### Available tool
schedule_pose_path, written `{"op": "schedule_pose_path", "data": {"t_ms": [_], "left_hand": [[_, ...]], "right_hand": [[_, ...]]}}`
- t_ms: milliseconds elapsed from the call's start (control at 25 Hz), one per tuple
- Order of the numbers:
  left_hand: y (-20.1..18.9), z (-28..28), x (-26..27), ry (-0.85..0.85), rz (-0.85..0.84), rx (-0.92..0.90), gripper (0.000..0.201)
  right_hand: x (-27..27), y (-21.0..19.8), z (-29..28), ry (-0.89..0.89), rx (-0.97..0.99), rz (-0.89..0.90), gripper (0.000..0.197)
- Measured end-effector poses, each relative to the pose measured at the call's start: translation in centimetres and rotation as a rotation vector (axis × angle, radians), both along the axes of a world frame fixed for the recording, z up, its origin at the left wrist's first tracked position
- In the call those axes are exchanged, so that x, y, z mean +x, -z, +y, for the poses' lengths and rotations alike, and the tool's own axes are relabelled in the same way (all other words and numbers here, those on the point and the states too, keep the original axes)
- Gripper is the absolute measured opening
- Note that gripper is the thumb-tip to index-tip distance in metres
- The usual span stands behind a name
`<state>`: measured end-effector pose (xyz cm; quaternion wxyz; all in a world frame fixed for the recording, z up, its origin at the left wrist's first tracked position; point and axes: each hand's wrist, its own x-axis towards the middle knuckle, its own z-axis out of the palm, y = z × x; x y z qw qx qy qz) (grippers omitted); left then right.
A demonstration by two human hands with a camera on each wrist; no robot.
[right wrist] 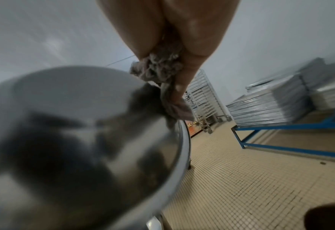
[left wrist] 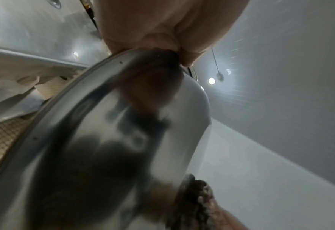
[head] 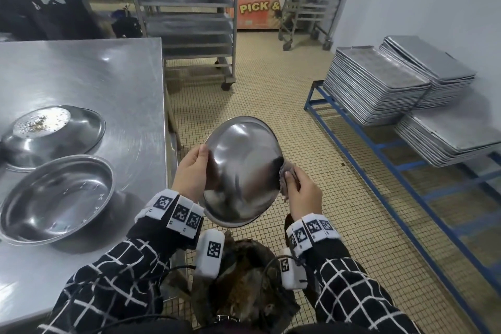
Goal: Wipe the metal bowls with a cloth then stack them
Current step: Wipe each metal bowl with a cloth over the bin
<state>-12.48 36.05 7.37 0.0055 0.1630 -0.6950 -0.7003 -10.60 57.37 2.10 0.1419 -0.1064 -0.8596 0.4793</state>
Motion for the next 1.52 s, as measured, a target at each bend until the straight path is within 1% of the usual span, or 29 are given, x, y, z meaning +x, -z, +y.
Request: {"op": "schedule_pose_path", "data": {"t_ms": [40, 120, 160, 240, 320, 360, 400, 440, 480, 560, 600, 640, 680, 760, 840, 880, 960, 1000, 1040, 1080, 1120, 1160, 1200, 1280, 1360, 1400, 1440, 1520], "left_hand": [[-0.1, 0.2, 0.1, 0.016, 0.022, -0.055, 0.027], [0.0, 0.4, 0.3, 0.096, 0.061, -0.185, 0.027], [0.0, 0.6, 0.3, 0.150, 0.075, -0.246, 0.028], [0.3, 1.0, 0.3, 0.229, 0.109, -0.316, 0.028], [0.1, 1.3, 0.4, 0.245, 0.170, -0.345, 0.023], [0.0, 1.4, 0.3, 0.236, 0.197, -0.353, 0.023], [-0.1, 1.4, 0.3, 0.220, 0.205, -0.349, 0.024], [-0.1, 1.2, 0.3, 0.206, 0.202, -0.343, 0.027], [-0.1, 1.0, 0.3, 0.200, 0.195, -0.339, 0.029], [0.1, 0.6, 0.3, 0.189, 0.174, -0.324, 0.031], [0.1, 0.5, 0.3, 0.176, 0.166, -0.323, 0.031], [0.0, 0.4, 0.2, 0.162, 0.161, -0.337, 0.032], [0.0, 0.3, 0.1, 0.154, 0.157, -0.364, 0.033], [0.0, 0.3, -0.1, 0.154, 0.155, -0.406, 0.032], [0.1, 0.7, -0.1, 0.161, 0.159, -0.413, 0.032], [0.1, 1.0, 0.0, 0.164, 0.170, -0.409, 0.032], [-0.1, 1.6, 0.0, 0.166, 0.208, -0.381, 0.031], [-0.4, 1.8, 0.0, 0.160, 0.223, -0.364, 0.030], [-0.7, 2.0, -0.1, 0.153, 0.235, -0.353, 0.030], [-1.0, 2.1, -0.2, 0.150, 0.250, -0.348, 0.031], [-1.2, 2.1, -0.2, 0.148, 0.259, -0.350, 0.032], [-1.1, 2.1, -0.2, 0.142, 0.258, -0.352, 0.033], [-1.0, 2.0, -0.1, 0.129, 0.243, -0.339, 0.033], [-0.6, 1.6, -0.1, 0.088, 0.201, -0.255, 0.032], [0.0, 1.3, 0.0, 0.037, 0.161, -0.152, 0.033], [0.2, 1.1, 0.0, 0.025, 0.143, -0.113, 0.034], [0.5, 1.0, 0.1, 0.023, 0.125, -0.083, 0.035], [1.1, 0.9, 0.3, 0.055, 0.094, -0.056, 0.033]], "right_hand": [[0.4, -0.2, -0.1, 0.019, -0.041, 0.019, 0.033], [0.7, -1.3, -0.8, 0.013, -0.015, 0.166, 0.033], [0.6, -2.0, -1.5, -0.018, 0.041, 0.257, 0.033], [0.5, -3.0, -3.2, -0.147, 0.176, 0.383, 0.033], [0.4, -3.4, -4.8, -0.285, 0.378, 0.442, 0.035], [0.2, -3.3, -5.1, -0.298, 0.447, 0.446, 0.037], [0.1, -3.1, -5.1, -0.265, 0.459, 0.433, 0.040], [-0.1, -2.8, -4.7, -0.199, 0.405, 0.405, 0.043], [-0.3, -2.4, -4.1, -0.120, 0.306, 0.349, 0.044], [-0.6, -1.3, -2.4, 0.007, 0.065, 0.133, 0.040], [-0.6, -0.6, -1.6, 0.038, -0.008, 0.012, 0.037], [-0.5, 0.0, -0.9, 0.048, -0.016, -0.051, 0.035], [-0.3, 0.3, -0.4, 0.046, 0.008, -0.055, 0.032], [0.2, -0.4, -0.6, 0.028, 0.042, 0.055, 0.031], [0.5, -2.0, -2.4, -0.061, 0.063, 0.198, 0.032], [0.5, -2.7, -3.7, -0.136, 0.124, 0.249, 0.034], [0.7, -3.3, -6.0, -0.236, 0.396, 0.325, 0.040], [0.7, -3.3, -6.7, -0.223, 0.509, 0.353, 0.044], [0.3, -3.1, -6.9, -0.174, 0.559, 0.364, 0.048], [-0.1, -3.2, -6.8, -0.110, 0.549, 0.363, 0.051], [-0.5, -3.4, -6.4, -0.047, 0.487, 0.346, 0.053], [-1.1, -3.2, -5.7, -0.001, 0.373, 0.315, 0.052], [-1.5, -2.8, -4.9, 0.032, 0.215, 0.278, 0.049], [-1.7, -1.2, -2.8, 0.089, -0.129, 0.182, 0.042], [-1.1, 0.2, -1.0, 0.162, -0.412, 0.031, 0.040], [-0.8, 0.7, -0.2, 0.183, -0.495, -0.051, 0.039], [-0.7, 1.0, 0.6, 0.189, -0.515, -0.124, 0.038], [-0.6, 0.7, 1.8, 0.167, -0.445, -0.196, 0.036]]}}
